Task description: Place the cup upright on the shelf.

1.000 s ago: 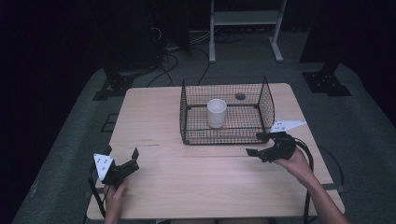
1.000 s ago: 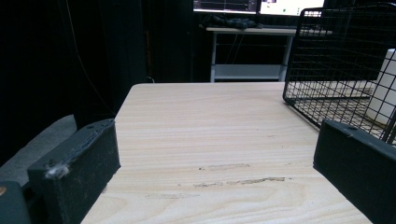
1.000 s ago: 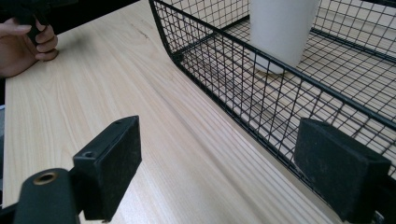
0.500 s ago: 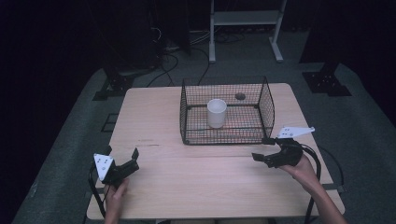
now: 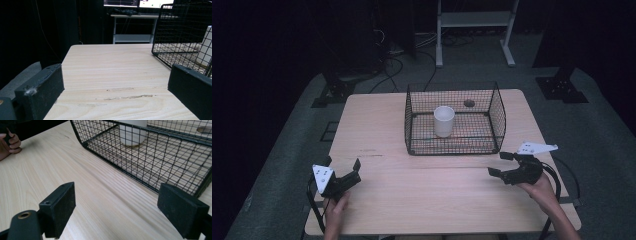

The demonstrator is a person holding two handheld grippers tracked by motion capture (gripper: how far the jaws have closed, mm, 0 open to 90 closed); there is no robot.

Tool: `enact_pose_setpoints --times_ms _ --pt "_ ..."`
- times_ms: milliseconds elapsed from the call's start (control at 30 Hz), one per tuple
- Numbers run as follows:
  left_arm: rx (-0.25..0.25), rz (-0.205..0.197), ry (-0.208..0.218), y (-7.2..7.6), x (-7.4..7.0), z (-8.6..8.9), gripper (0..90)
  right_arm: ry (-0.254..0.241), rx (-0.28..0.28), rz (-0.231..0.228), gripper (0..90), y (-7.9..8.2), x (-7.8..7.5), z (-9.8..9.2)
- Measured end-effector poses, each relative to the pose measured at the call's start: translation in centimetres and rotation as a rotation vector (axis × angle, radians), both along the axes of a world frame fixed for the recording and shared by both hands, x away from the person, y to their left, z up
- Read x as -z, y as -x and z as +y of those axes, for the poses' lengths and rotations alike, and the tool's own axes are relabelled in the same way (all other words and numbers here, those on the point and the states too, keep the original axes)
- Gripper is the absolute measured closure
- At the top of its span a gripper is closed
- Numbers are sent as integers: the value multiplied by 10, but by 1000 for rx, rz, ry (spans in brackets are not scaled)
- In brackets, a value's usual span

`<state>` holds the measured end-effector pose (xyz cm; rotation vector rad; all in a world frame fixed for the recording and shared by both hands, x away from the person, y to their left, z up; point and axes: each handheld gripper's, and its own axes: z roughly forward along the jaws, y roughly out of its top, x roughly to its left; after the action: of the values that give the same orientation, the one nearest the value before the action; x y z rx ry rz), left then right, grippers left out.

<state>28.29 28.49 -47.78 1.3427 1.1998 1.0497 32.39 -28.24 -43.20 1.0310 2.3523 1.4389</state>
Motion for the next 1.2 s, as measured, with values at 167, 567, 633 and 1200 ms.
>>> enact_pose_setpoints --times_ms 167,567,633,1200 --pt "-1 0 -1 0 0 0 0 4 21 -3 142 7 6 -6" --pt "-1 0 -2 0 0 0 0 -7 49 -15 142 20 14 -14" --pt "-1 0 -2 0 0 0 0 -3 50 -24 142 23 15 -14" --pt "-1 0 -1 0 0 0 0 -49 90 -51 142 45 31 -17"
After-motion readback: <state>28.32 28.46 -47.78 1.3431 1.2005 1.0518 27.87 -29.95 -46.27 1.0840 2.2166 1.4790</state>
